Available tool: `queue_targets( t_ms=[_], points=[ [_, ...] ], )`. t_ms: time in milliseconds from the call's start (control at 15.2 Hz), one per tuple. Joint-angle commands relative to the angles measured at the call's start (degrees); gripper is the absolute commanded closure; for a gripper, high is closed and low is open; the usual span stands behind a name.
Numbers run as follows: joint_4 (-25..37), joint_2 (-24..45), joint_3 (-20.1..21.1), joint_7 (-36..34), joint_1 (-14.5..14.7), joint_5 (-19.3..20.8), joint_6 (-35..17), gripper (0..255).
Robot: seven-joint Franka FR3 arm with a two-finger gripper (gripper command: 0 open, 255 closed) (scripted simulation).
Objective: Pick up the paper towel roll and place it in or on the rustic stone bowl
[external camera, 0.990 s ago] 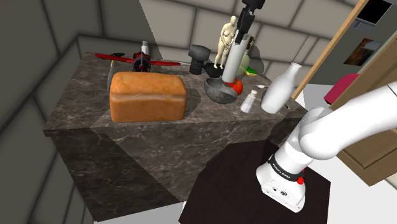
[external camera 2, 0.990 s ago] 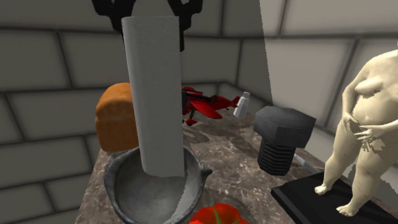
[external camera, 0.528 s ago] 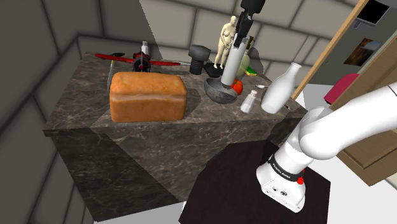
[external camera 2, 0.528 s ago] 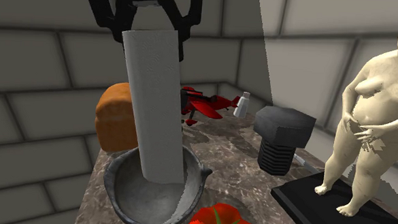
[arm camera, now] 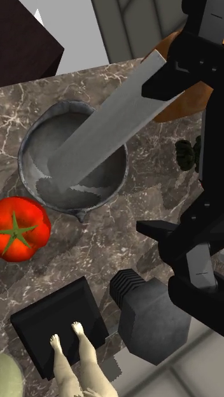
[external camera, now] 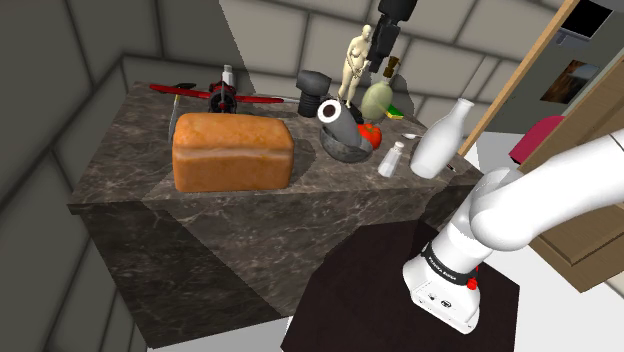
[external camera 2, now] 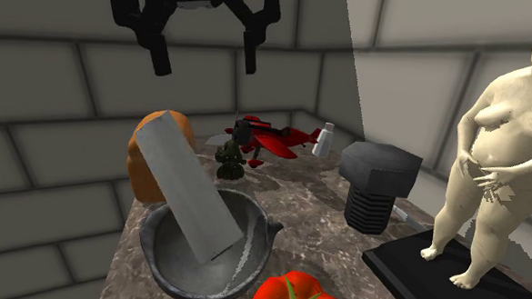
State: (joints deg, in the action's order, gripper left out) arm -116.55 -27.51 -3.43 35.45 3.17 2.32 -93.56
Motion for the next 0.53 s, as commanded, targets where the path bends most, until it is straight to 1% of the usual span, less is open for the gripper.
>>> queue_targets(
  t_ms=[0,198,462],
  points=[
    [2.3,0.4,0.0,0.0,0.0,0.0,1.9,0],
    [9.1,1.9,0.1,0.1,0.1,-0.1,7.3,0],
    [9.1,1.9,0.1,0.1,0.1,-0.1,7.3,0]
  ],
)
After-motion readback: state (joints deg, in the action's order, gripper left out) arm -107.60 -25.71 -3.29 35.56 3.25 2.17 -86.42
